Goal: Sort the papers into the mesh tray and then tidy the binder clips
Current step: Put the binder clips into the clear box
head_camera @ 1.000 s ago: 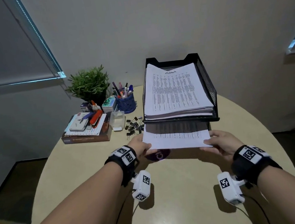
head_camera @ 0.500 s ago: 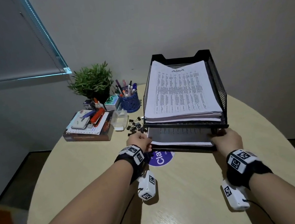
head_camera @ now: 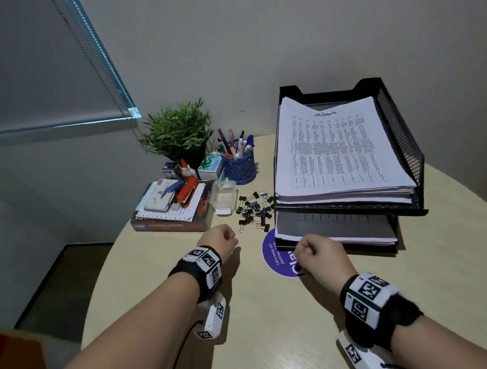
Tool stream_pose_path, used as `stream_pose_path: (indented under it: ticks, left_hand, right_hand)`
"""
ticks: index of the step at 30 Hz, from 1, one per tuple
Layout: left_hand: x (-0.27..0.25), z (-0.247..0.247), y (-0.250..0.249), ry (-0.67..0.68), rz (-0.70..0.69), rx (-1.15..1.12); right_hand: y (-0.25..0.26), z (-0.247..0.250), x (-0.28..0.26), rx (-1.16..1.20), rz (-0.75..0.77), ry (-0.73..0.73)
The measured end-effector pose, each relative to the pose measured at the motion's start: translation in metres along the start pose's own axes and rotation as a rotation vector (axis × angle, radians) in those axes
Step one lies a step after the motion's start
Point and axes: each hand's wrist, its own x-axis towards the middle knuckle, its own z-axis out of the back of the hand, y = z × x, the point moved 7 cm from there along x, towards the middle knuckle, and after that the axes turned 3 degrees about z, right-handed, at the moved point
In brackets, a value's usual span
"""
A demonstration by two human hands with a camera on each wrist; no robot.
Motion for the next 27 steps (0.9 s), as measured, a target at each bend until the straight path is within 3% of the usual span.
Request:
stream_pose_path:
  ticks: [5, 9, 17, 22, 27]
  left_hand:
    - [0.022, -0.004, -0.017, 0.048, -0.211, 0.152]
    - [0.039, -0.003, -0.028, 0.029, -0.281, 0.23]
    - [0.054, -0.021, -0.052, 0.106, -0.494, 0.449]
    - [0.058, -0.018, -0.046, 0.094, -0.516, 0.5]
    - [0.061, -0.009, -0.027, 0.092, -0.484, 0.453]
  right_hand:
    - [0.017, -0.056, 0.011, -0.118, -0.031, 0.158]
    - [0.021, -0.09, 0.023, -0.236, -0.063, 0.249]
    - [0.038, -0.109, 0.059, -0.335, -0.221, 0.077]
    - [0.042, -0.109, 0.079, -0.441, -0.315, 0.08]
    - [0.043, -0.109, 0.089, -0.526, -0.252, 0.053]
